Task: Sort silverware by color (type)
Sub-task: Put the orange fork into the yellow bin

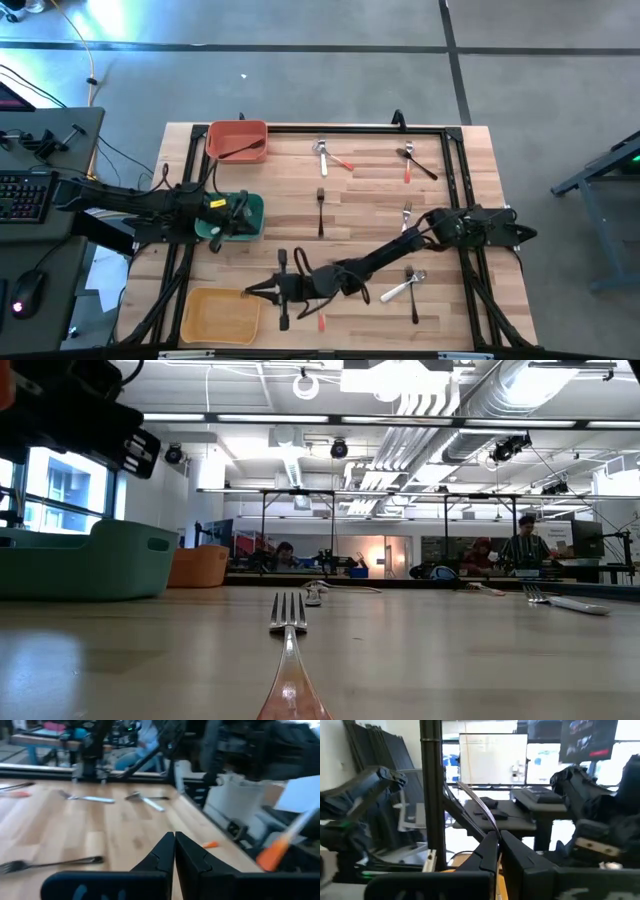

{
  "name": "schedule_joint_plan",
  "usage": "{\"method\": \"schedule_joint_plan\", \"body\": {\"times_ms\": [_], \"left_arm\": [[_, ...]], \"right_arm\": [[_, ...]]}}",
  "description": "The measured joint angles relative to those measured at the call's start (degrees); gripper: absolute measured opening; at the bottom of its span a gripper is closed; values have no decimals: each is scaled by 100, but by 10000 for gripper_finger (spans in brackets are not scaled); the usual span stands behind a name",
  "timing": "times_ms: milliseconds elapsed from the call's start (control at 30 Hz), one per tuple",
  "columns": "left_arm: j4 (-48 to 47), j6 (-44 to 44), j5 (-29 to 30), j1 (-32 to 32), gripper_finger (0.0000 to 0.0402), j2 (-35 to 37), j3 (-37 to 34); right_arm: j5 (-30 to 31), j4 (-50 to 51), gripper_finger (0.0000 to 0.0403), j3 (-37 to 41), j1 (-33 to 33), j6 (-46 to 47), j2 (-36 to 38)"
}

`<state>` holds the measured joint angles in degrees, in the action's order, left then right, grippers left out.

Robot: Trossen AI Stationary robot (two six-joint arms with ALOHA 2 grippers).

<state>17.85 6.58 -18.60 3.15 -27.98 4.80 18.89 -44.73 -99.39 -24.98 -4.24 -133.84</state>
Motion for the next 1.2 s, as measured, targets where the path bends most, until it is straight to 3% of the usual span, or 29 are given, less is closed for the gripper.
{"method": "schedule_joint_plan", "body": {"times_ms": [133,333,633,1200], "left_arm": [[192,-118,165,519,9,-359,2],[1001,-637,1620,1402,64,-1221,7],[3051,-1265,2058,2161,147,-2532,11],[3231,-1176,2571,2581,158,-3815,640]], "right_arm": [[334,126,0,6,-110,-487,106],[349,18,0,-3,-133,-643,259],[516,85,0,4,-133,-783,243],[766,82,0,4,-167,-1052,243]]}}
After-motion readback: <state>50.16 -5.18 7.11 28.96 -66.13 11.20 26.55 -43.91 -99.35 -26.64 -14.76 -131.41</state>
